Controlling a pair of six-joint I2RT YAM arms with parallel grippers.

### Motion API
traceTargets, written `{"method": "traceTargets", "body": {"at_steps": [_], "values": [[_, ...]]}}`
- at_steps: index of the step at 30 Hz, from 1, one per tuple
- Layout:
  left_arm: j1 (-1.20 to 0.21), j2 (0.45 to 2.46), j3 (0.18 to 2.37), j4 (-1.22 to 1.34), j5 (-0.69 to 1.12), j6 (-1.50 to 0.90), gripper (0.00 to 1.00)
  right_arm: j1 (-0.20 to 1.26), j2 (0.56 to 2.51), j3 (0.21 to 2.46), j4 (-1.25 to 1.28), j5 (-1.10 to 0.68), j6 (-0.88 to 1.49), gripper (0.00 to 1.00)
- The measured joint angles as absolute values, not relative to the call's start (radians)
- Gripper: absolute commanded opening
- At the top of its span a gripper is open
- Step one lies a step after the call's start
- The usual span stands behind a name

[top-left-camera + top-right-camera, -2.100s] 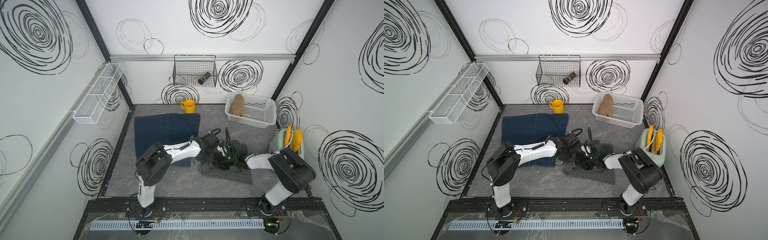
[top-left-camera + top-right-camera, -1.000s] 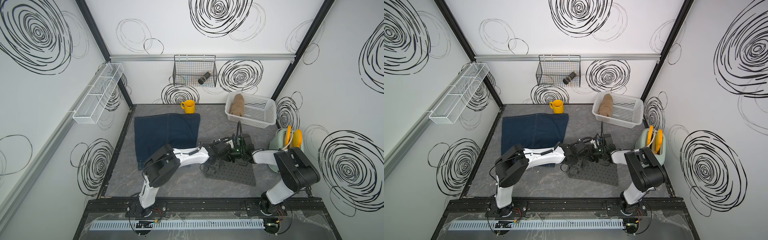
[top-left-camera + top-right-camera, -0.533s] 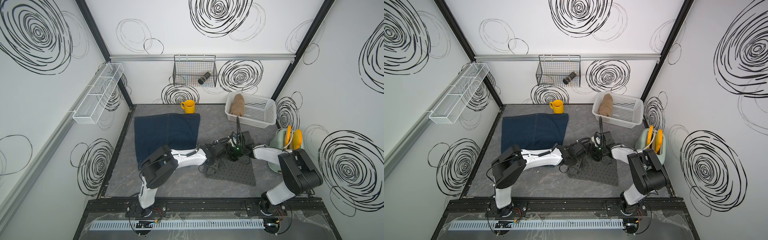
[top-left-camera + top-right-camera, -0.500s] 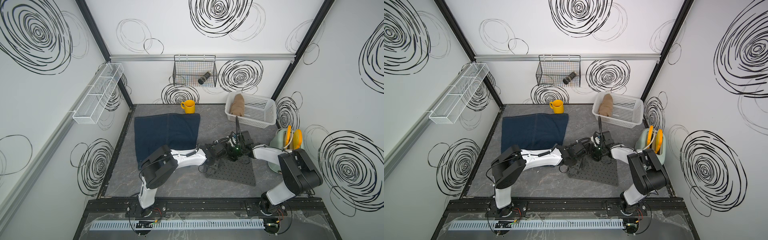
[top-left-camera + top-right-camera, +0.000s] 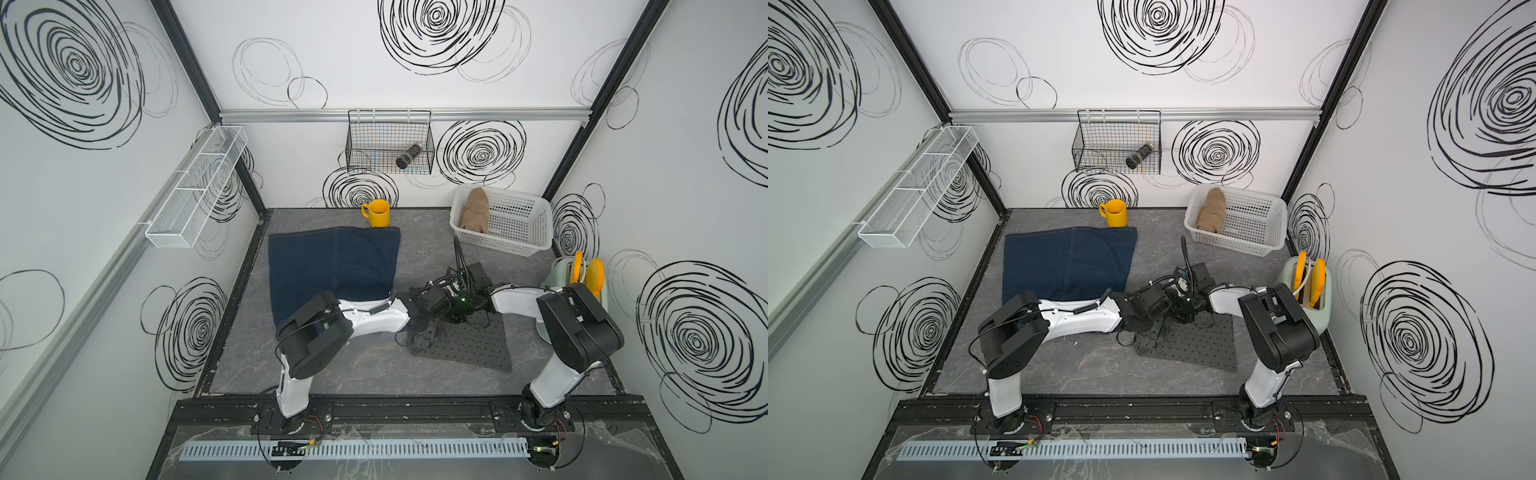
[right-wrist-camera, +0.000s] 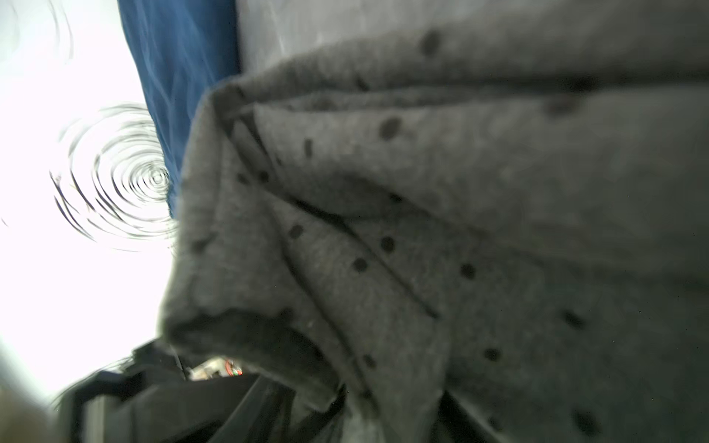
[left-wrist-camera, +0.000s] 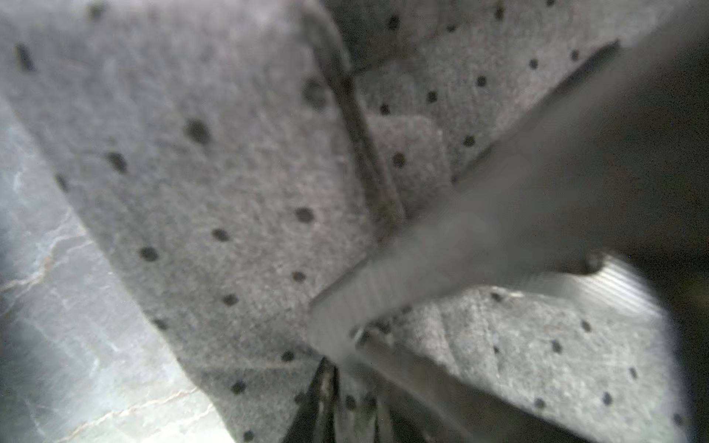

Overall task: Roll up the skirts
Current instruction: Roll the skirt at the center of the board.

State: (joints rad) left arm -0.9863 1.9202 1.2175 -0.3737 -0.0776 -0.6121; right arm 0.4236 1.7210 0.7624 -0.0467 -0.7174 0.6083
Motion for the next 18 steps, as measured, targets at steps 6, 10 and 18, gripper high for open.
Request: {"method": "traceTargets", "body": {"at_steps": [6, 10, 18], "values": [[-0.977, 1.893, 1.209, -0.373, -0.025, -0.600, 0.76, 0.424, 1.739, 0.750, -0.009, -0.723, 0.601, 0.06], [-0.928, 1.794, 1.143, -0.377, 0.047, -0.595, 0.95, 0.414, 1.740, 0.730, 0.030, -0.746, 0.601, 0.03], [-0.793, 1.600, 0.887, -0.245, 0.252, -0.611, 0.91, 0.365, 1.753, 0.679, 0.123, -0.837, 0.605, 0.01]]}}
